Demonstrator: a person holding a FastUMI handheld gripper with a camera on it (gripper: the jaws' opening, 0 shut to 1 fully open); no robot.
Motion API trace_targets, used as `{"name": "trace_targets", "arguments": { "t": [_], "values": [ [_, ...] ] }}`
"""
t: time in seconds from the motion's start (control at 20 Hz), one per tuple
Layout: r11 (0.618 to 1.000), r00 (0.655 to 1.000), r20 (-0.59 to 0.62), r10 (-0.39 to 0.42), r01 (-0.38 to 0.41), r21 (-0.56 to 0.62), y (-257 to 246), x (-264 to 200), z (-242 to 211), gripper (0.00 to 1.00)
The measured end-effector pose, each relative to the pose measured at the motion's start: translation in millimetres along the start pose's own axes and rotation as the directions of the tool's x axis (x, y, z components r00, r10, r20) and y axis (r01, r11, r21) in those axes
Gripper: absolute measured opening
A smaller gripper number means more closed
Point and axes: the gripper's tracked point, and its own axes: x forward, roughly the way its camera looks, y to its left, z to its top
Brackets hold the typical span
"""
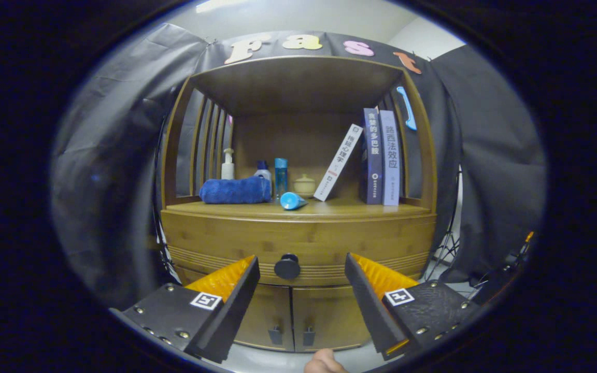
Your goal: Pull open the drawer, take out the items inside it, and place them on the countertop above the cabinet.
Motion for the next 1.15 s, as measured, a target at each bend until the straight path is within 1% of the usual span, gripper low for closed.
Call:
{"name": "trace_targets", "arguments": {
  "t": [0.3,0.5,0.7,0.95,1.15],
  "values": [
    [0.999,1.0,-0.01,-0.029,0.029,0.018,-22.1,-29.0,-2.9,0.99],
    [1.0,1.0,-0.014,-0.022,0.022,0.001,-20.2,-39.6,-2.7,0.99],
    [1.0,0.999,-0.04,-0.012,0.013,0.017,-8.6,-56.3,-0.5,0.99],
    [0.999,0.997,-0.065,-0.046,0.048,0.024,-5.6,-85.0,24.6,0.99],
    [0.996,0.995,-0.063,-0.084,0.086,0.037,-9.7,-105.0,54.7,0.99]
  ]
}}
